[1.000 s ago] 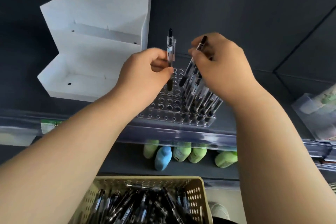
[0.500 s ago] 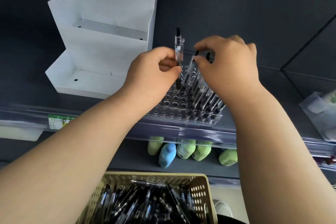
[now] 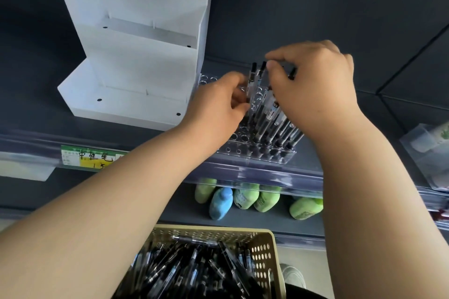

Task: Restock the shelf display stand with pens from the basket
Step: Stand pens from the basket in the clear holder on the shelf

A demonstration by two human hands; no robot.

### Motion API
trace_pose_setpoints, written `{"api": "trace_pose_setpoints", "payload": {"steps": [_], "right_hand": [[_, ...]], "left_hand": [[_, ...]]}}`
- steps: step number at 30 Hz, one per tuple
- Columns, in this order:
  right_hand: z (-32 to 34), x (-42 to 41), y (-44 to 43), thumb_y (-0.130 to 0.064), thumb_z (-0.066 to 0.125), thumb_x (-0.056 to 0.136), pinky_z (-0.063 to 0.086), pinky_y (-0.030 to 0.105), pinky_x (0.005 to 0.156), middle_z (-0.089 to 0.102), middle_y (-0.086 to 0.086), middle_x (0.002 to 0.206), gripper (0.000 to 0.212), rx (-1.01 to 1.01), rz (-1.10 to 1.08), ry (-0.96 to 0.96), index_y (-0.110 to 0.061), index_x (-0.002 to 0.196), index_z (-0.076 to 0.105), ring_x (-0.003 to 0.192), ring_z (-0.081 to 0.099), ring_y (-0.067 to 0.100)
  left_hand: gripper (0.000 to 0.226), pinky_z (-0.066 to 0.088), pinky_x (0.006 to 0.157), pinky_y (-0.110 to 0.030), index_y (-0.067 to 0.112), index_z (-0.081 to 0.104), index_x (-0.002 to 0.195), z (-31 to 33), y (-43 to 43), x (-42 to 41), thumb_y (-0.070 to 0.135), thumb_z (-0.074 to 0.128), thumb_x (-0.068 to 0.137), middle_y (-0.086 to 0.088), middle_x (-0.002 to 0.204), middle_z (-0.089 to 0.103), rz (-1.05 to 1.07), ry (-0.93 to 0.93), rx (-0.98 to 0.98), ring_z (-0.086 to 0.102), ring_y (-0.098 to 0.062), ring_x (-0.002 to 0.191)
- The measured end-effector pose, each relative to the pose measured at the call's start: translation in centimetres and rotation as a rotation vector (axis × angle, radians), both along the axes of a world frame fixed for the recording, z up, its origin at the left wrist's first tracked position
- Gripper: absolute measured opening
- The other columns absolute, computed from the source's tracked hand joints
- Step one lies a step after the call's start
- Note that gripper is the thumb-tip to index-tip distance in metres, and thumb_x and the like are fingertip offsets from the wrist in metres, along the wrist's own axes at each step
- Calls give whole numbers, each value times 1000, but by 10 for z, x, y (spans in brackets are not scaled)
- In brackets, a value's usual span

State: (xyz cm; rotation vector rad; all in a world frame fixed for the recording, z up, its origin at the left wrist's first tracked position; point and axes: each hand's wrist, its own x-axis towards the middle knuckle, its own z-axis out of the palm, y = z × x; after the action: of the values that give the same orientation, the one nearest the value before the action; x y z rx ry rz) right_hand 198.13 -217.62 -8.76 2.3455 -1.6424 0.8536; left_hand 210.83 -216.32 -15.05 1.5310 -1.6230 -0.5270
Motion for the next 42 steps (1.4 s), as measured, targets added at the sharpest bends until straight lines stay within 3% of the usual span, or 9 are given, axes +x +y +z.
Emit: {"api": "trace_pose_setpoints", "payload": {"steps": [3, 8, 14, 18, 21, 24, 30, 37, 42], "right_hand": [[-1, -2, 0, -27, 51, 92, 26, 31, 85, 66, -11, 110, 23, -7, 14, -20, -29, 105, 69, 113, 48, 22], [-3, -4, 1, -24, 51, 91, 27, 32, 85, 67, -11, 108, 23, -31, 40, -60, -28, 104, 70, 112, 50, 22], [-2, -1, 4, -23, 50, 90, 31, 34, 85, 68, -7, 104, 25, -96, 69, -79, -26, 107, 69, 109, 51, 24], [-8, 0, 23, -21, 50, 86, 44, 43, 83, 70, -3, 98, 27, -152, 139, -131, -20, 105, 69, 98, 56, 29], [-28, -1, 51, -14, 55, 83, 47, 41, 77, 71, 2, 94, 26, -185, 209, -135, -13, 105, 70, 90, 58, 31], [-64, -6, 93, -12, 57, 82, 49, 42, 77, 70, 5, 94, 29, -39, 259, -127, -11, 108, 68, 90, 59, 30], [-119, 4, 175, -20, 49, 93, 39, 31, 96, 61, 4, 119, 35, 590, 156, -30, -20, 127, 56, 114, 48, 23], [-169, 23, 261, -24, 45, 93, 43, 34, 97, 56, 9, 125, 35, 975, 117, 253, -21, 127, 54, 117, 49, 28], [-173, 28, 269, -24, 43, 94, 45, 34, 94, 58, 8, 123, 33, 1017, 90, 227, -22, 124, 56, 114, 51, 27]], "left_hand": [[25, 51, 81, -30, 20, 51, 109, -3, -1, -6, 17, 62, 87, 9, 88, 61, -23, -24, 26, 62, -14, 85], [18, 34, 59, -14, 23, 51, 108, -7, -3, -8, 24, 58, 91, 5, 99, 66, -17, -187, 2, 56, -11, 83], [26, 48, 87, -30, 17, 57, 111, -8, -7, -3, 24, 64, 87, 1, 102, 65, -25, -122, 69, 60, -17, 94], [25, 41, 80, -17, 17, 59, 112, -10, 11, 10, 21, 63, 88, 5, 100, 60, 5, -155, 47, 55, -8, 87], [24, 43, 80, -20, 16, 60, 112, -15, 41, 19, 13, 60, 88, 1, 101, 61, 32, -179, 43, 53, -9, 84], [29, 44, 85, -27, 14, 61, 115, -21, 84, 25, 9, 58, 87, -3, 107, 61, 23, -256, 37, 57, -16, 93], [32, 44, 93, -36, 20, 56, 121, -64, 168, 32, 14, 52, 90, -1, 120, 56, -42, -444, 304, 54, -23, 109], [36, 44, 95, -32, 23, 55, 122, -125, 235, 33, 8, 47, 91, 0, 127, 51, -3, -589, 662, 52, -23, 113], [42, 43, 99, -30, 18, 52, 127, -138, 239, 36, 3, 46, 88, -7, 132, 48, 49, -660, 798, 47, -25, 120]]}}
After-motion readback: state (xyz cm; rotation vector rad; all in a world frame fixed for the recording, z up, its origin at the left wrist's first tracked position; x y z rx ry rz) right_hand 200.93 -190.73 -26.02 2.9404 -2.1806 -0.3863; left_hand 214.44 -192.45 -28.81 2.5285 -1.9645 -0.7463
